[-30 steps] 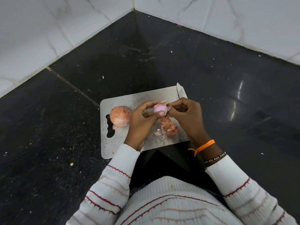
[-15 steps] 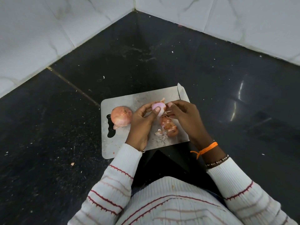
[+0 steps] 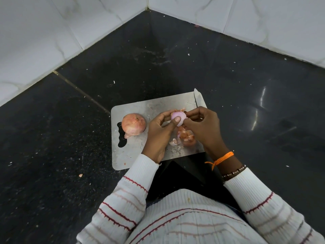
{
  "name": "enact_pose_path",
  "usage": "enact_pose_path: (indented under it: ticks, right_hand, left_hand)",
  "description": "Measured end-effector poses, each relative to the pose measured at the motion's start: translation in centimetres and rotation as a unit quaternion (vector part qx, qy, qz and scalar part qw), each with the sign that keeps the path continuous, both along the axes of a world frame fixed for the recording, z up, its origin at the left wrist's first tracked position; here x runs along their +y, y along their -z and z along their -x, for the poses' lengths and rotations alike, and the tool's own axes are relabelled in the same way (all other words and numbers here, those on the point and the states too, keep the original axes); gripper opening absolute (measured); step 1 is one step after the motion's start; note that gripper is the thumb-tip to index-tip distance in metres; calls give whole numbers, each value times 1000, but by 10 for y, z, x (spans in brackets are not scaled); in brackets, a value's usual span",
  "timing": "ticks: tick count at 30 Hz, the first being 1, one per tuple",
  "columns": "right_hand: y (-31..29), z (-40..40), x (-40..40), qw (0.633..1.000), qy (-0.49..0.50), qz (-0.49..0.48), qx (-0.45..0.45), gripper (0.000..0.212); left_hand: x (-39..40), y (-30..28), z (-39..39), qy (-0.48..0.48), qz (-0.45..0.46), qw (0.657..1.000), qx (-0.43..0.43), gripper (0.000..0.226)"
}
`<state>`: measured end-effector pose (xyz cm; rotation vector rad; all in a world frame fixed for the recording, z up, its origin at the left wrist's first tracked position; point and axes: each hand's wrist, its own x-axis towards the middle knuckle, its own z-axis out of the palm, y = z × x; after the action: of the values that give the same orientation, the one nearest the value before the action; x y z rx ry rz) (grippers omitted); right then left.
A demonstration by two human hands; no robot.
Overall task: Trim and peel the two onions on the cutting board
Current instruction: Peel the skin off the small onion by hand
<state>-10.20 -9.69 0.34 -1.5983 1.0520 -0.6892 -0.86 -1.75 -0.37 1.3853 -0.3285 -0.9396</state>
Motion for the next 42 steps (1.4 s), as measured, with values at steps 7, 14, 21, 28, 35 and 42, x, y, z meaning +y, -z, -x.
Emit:
enact_pose_path:
  ticks: [7,14,21,28,35,42]
  right_hand:
    - [6,0,0,997,-2,-49,-57,12]
    - [0,-2,4,999,-3,-15,-46,9]
    - [1,0,4,999,4,3,-49,4]
    - [6,2,0,998,19,-21,-60,4]
    - [12,2,-4,1000,-6,4,-10,16]
    - [2,0,-1,999,-33,-12,-37,10]
  left_hand:
    - [-1,3,-3,-19,13,999,37,21]
    - [-1,1,-2,-43,22,997,64,45]
    - [0,0,-3,-25,31,996,76,25]
    - [1,-7,-5,-22,65,989,129,26]
    - [3,-7,-8,-26,43,998,48,34]
    - [5,-4,-9,-20,3,999,-48,45]
